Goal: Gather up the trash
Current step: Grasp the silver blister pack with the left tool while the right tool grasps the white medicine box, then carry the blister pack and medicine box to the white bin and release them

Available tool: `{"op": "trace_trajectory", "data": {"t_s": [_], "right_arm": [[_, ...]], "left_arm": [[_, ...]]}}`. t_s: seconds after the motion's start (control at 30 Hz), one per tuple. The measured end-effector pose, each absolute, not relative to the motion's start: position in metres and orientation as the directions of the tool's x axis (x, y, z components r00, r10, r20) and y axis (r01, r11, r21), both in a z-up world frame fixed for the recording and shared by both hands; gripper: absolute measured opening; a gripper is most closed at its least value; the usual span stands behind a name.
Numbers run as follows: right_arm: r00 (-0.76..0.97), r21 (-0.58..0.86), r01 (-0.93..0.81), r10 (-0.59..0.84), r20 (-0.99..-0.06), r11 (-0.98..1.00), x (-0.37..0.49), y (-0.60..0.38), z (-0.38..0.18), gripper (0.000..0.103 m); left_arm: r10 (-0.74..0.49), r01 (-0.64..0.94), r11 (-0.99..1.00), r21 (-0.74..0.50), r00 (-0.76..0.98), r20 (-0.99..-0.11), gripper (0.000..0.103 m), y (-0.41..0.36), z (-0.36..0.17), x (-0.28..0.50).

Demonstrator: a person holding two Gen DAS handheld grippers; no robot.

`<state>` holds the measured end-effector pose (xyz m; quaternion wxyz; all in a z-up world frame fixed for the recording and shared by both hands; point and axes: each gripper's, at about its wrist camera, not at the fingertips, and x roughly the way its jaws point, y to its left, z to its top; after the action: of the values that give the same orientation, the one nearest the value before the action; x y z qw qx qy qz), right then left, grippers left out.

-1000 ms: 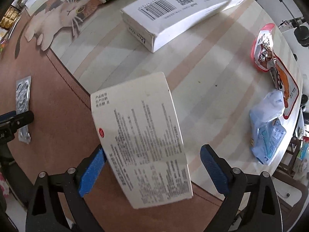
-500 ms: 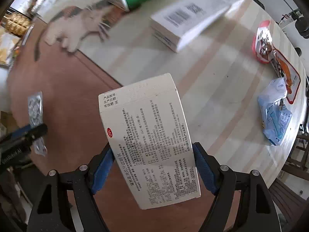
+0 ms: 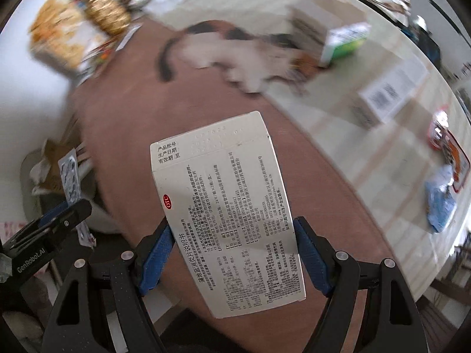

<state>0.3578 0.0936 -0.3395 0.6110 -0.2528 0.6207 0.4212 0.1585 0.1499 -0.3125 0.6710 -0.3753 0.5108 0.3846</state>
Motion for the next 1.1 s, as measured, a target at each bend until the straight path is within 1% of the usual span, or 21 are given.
{"op": "trace_trajectory", "data": {"t_s": [0.17, 0.23, 0.33, 0.47, 0.57, 0.63, 0.67, 0.73, 0.77, 0.8, 0.83, 0.87, 0.9, 0.93, 1.0, 1.03, 1.1], "right_arm": [[-0.173, 0.245, -0.883, 0.206, -0.963, 0.4, 0.271, 0.11, -0.315, 0.081], [-0.182, 0.239, -0.899, 0.184, -0.966, 0.367, 0.239, 0.113, -0.319, 0.081], [-0.21, 0.242, -0.923, 0.138, -0.968, 0.3, 0.186, 0.117, -0.336, 0.081], [-0.225, 0.23, -0.949, 0.05, -0.973, 0.216, 0.111, 0.128, -0.392, 0.081], [-0.22, 0.213, -0.958, -0.018, -0.975, 0.19, 0.06, 0.135, -0.461, 0.081], [-0.216, 0.202, -0.96, -0.055, -0.975, 0.194, 0.043, 0.141, -0.505, 0.081], [-0.214, 0.192, -0.958, -0.082, -0.973, 0.214, 0.032, 0.142, -0.541, 0.081], [-0.218, 0.184, -0.953, -0.123, -0.968, 0.241, 0.02, 0.145, -0.592, 0.081], [-0.217, 0.178, -0.951, -0.136, -0.967, 0.254, 0.017, 0.145, -0.608, 0.081], [-0.233, 0.183, -0.943, -0.16, -0.959, 0.277, 0.012, 0.145, -0.64, 0.081], [-0.243, 0.188, -0.939, -0.168, -0.955, 0.288, 0.01, 0.146, -0.655, 0.081], [-0.248, 0.186, -0.934, -0.178, -0.952, 0.306, 0.007, 0.146, -0.683, 0.081], [-0.25, 0.184, -0.931, -0.184, -0.95, 0.315, 0.006, 0.147, -0.696, 0.081], [-0.271, 0.198, -0.923, -0.192, -0.943, 0.329, 0.003, 0.147, -0.718, 0.082], [-0.301, 0.219, -0.91, -0.197, -0.933, 0.353, 0.001, 0.15, -0.75, 0.082], [-0.314, 0.226, -0.904, -0.206, -0.927, 0.363, -0.001, 0.151, -0.77, 0.082], [-0.34, 0.248, -0.895, -0.205, -0.918, 0.372, -0.004, 0.15, -0.792, 0.085]], "left_arm": [[0.145, -0.937, 0.308, -0.162, 0.215, -0.966, 0.061, 0.154, -0.303, 0.073], [0.132, -0.95, 0.252, -0.184, 0.222, -0.966, 0.061, 0.155, -0.31, 0.035], [0.092, -0.964, 0.158, -0.214, 0.23, -0.969, 0.061, 0.156, -0.336, -0.023], [0.015, -0.972, 0.018, -0.236, 0.236, -0.972, 0.061, 0.162, -0.405, -0.1], [-0.055, -0.969, -0.068, -0.237, 0.241, -0.969, 0.061, 0.165, -0.479, -0.15], [-0.1, -0.966, -0.098, -0.24, 0.249, -0.963, 0.061, 0.169, -0.526, -0.17], [-0.131, -0.964, -0.109, -0.243, 0.256, -0.958, 0.061, 0.172, -0.556, -0.18], [-0.181, -0.956, -0.127, -0.266, 0.285, -0.941, 0.061, 0.176, -0.604, -0.192], [-0.205, -0.951, -0.135, -0.28, 0.303, -0.931, 0.061, 0.178, -0.626, -0.196], [-0.218, -0.946, -0.14, -0.291, 0.316, -0.923, 0.062, 0.181, -0.649, -0.2], [-0.225, -0.945, -0.137, -0.298, 0.322, -0.92, 0.062, 0.183, -0.667, -0.203], [-0.233, -0.947, -0.13, -0.293, 0.317, -0.919, 0.062, 0.186, -0.689, -0.206], [-0.236, -0.95, -0.126, -0.287, 0.309, -0.921, 0.069, 0.187, -0.701, -0.208], [-0.236, -0.953, -0.126, -0.275, 0.298, -0.925, 0.081, 0.188, -0.715, -0.211], [-0.239, -0.956, -0.142, -0.256, 0.284, -0.928, 0.094, 0.188, -0.735, -0.219], [-0.242, -0.957, -0.145, -0.251, 0.28, -0.929, 0.097, 0.187, -0.741, -0.222], [-0.244, -0.964, -0.14, -0.226, 0.255, -0.936, 0.097, 0.185, -0.749, -0.228]]}}
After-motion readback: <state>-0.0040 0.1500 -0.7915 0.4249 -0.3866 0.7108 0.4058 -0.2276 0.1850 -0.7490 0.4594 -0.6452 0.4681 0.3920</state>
